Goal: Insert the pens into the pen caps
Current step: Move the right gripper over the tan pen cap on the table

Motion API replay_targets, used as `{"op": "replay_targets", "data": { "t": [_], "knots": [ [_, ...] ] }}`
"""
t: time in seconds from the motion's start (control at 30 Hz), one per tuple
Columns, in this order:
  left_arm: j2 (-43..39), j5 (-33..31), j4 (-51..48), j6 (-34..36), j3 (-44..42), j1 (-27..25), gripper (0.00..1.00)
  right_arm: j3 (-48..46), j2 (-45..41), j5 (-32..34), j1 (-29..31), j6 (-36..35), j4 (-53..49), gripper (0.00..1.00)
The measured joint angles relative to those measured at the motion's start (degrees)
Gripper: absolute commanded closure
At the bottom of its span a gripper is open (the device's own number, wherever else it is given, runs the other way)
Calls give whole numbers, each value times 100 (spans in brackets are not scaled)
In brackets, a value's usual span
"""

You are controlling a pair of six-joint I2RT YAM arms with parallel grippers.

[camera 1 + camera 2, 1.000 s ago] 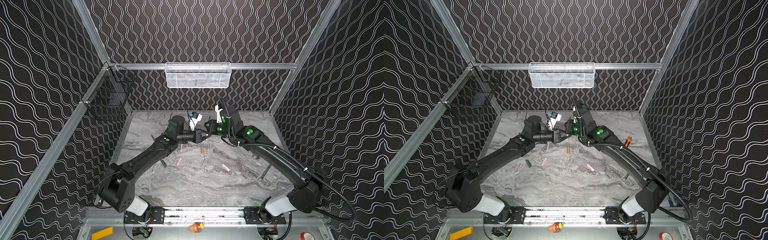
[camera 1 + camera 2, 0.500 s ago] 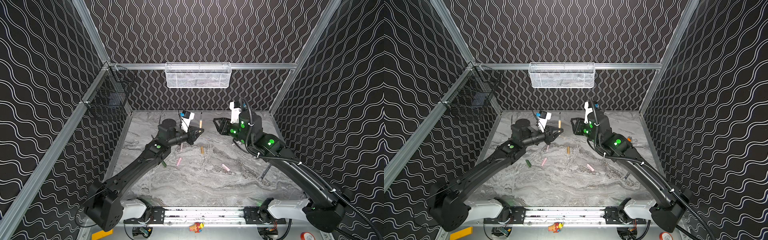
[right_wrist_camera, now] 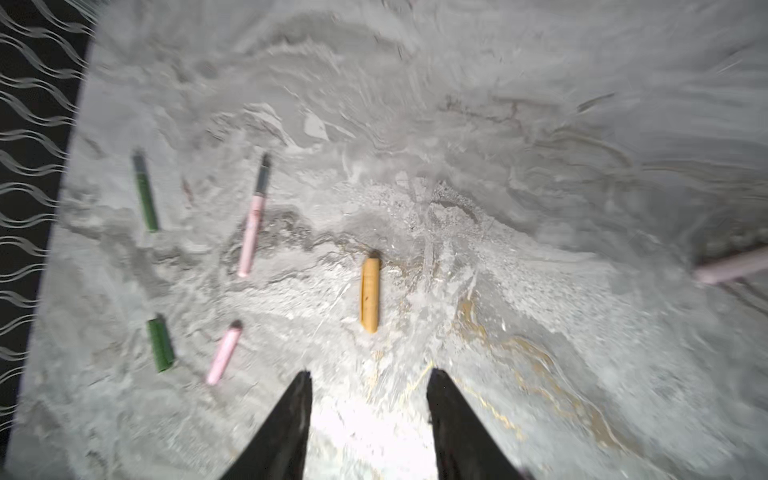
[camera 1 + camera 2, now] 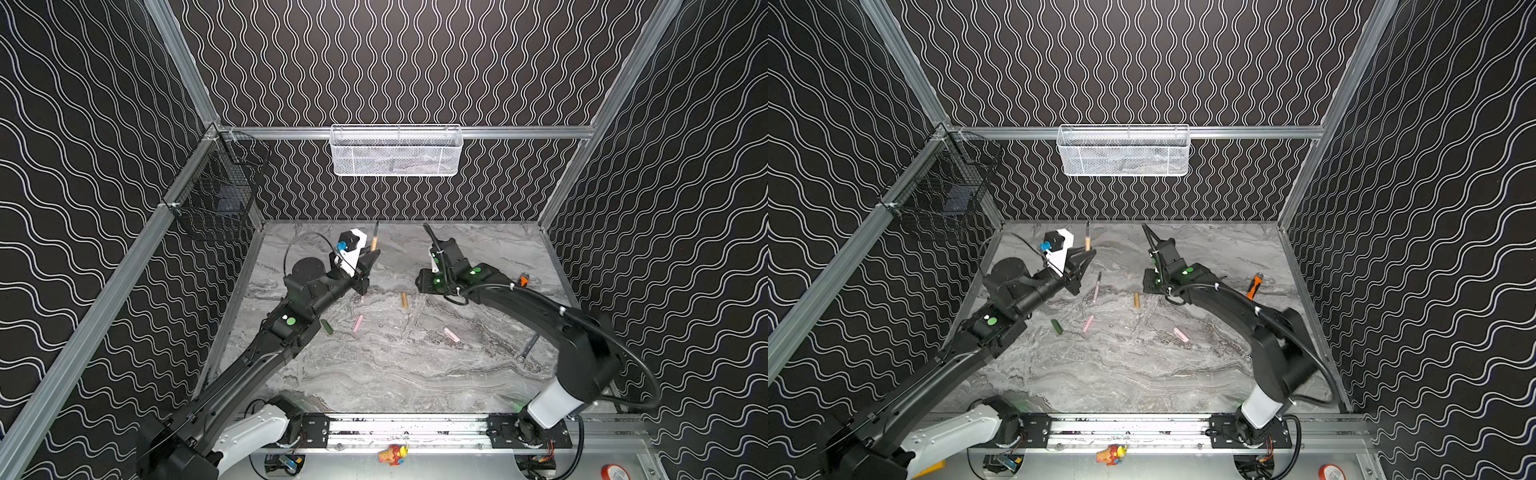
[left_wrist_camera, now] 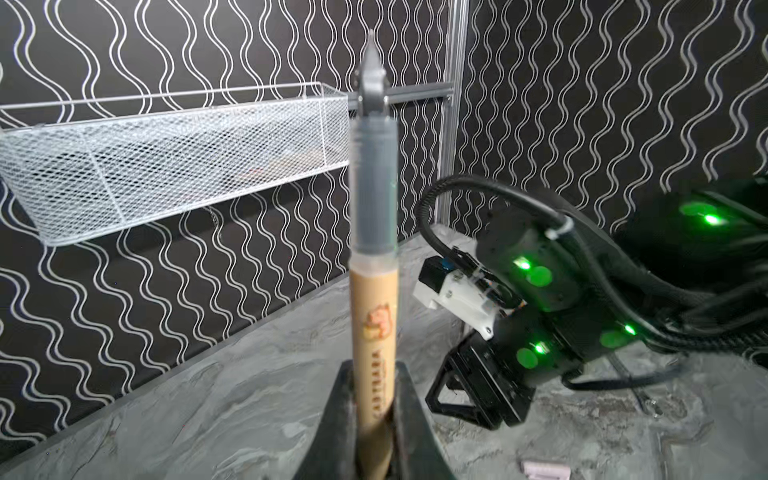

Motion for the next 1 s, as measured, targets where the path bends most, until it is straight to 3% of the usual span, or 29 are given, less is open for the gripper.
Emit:
{"op": "replay_targets", "data": {
  "t": [0.3, 1.0],
  "knots": [
    [-321, -566, 463, -330, -289, -81, 100, 813, 1600, -162, 197, -205, -116, 48],
    [-221, -232, 581, -638, -310, -297, 100, 544, 1810, 57, 330, -356, -295, 53]
  ]
}}
